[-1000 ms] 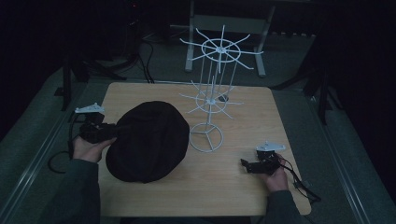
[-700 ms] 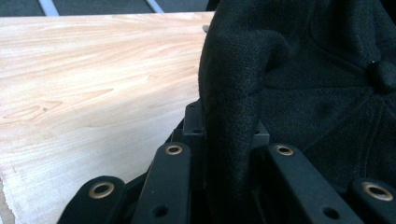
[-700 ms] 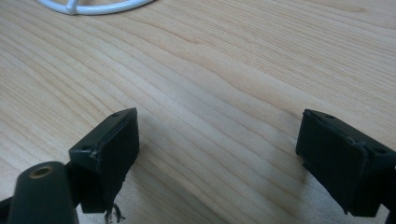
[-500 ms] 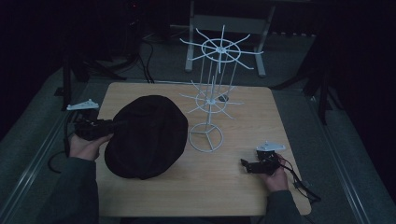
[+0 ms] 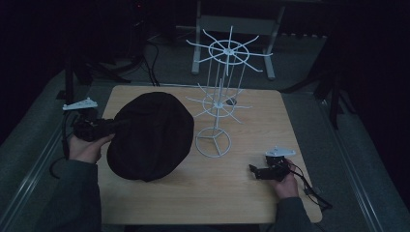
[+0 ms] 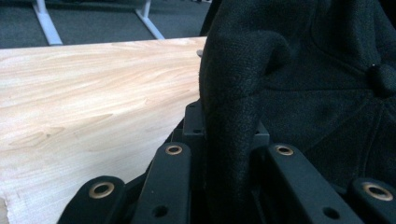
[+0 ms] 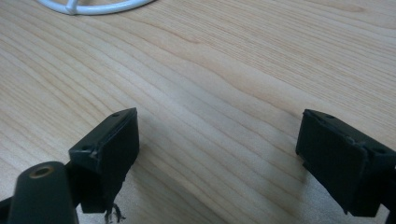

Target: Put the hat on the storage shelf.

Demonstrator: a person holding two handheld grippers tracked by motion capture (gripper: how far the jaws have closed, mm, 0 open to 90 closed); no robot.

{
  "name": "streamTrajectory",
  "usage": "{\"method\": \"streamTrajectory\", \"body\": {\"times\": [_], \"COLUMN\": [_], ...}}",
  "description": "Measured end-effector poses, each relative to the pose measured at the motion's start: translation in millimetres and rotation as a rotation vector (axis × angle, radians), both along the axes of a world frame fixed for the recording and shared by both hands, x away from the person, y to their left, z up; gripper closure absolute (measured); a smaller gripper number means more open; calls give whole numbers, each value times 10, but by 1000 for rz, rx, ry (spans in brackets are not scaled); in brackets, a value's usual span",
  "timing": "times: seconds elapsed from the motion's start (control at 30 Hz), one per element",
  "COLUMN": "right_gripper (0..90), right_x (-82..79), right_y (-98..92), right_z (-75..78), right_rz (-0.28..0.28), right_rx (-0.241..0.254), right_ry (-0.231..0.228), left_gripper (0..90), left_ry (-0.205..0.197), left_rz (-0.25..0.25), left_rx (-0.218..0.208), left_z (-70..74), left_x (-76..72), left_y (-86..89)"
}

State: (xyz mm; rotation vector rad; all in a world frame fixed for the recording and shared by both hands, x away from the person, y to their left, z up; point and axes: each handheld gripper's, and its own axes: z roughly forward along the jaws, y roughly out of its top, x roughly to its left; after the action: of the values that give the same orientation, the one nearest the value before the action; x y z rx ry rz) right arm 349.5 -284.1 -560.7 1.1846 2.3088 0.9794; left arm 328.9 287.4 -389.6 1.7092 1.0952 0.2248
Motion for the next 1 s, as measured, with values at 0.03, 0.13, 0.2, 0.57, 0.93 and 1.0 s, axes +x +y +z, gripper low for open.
{"method": "streamTrajectory", "body": {"times": [0.03, 0.13, 0.2, 0.57, 0.93, 1.0], "right_gripper": [132, 132, 132, 132, 132, 132], "right_x": [0, 0, 0, 0, 0, 0], "right_y": [-1, -1, -1, -1, -1, -1], "right_z": [1, 1, 1, 1, 1, 1], "right_rz": [1, 1, 1, 0, 0, 1], "right_rx": [-1, -1, -1, -1, -1, -1], "right_ry": [1, 1, 1, 1, 1, 1], "left_gripper": [786, 787, 786, 786, 786, 785], "left_ry": [-1, -3, -11, -33, -44, -48], "left_rz": [-2, -2, -4, -12, -20, -27], "left_rx": [-4, -10, -24, -50, -78, -81], "left_z": [7, 12, 29, 105, 134, 136], "left_x": [1, 2, 5, 14, 30, 33], "left_y": [3, 3, 6, 1, -8, -16]}}
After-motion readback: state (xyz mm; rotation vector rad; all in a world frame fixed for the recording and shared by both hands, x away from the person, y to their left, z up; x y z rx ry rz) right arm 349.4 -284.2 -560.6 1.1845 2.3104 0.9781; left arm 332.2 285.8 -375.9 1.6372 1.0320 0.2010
